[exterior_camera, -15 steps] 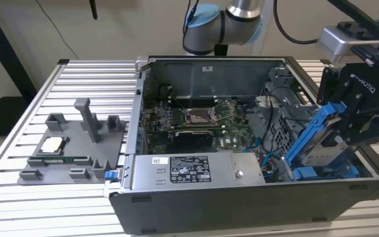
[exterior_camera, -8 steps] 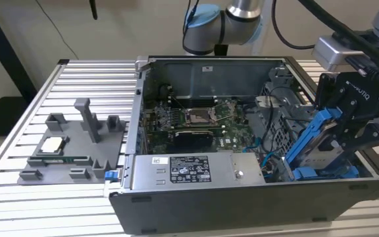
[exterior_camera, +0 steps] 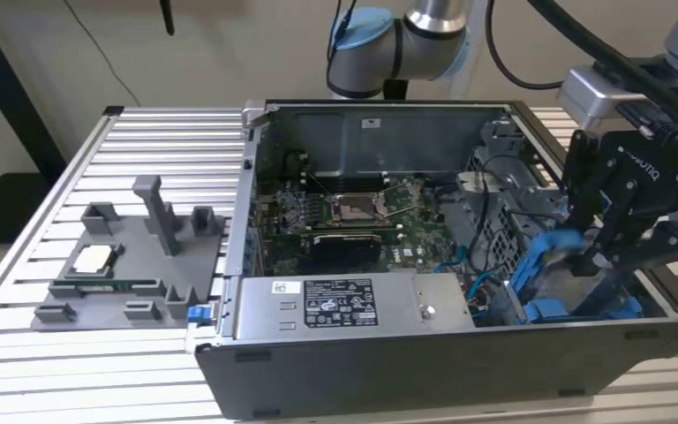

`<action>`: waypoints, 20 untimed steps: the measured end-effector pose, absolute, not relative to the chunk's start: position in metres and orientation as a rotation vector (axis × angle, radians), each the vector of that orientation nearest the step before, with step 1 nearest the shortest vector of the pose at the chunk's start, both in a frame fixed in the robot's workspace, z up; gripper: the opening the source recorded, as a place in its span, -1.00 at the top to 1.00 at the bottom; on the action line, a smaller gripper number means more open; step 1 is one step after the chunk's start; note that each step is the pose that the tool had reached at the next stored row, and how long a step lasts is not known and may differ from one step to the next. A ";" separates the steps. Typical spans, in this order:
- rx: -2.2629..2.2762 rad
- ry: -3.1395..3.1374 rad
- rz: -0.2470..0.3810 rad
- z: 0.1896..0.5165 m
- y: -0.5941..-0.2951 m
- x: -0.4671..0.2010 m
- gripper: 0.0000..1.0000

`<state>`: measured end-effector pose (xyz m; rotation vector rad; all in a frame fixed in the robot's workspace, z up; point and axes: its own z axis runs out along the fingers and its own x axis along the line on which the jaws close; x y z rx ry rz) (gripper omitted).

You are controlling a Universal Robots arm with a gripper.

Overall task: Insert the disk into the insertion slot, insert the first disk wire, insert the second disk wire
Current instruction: 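Insert the disk into the insertion slot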

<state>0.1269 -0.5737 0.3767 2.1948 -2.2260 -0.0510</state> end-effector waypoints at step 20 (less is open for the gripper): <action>2.195 -2.226 -0.051 0.392 -0.558 0.127 0.07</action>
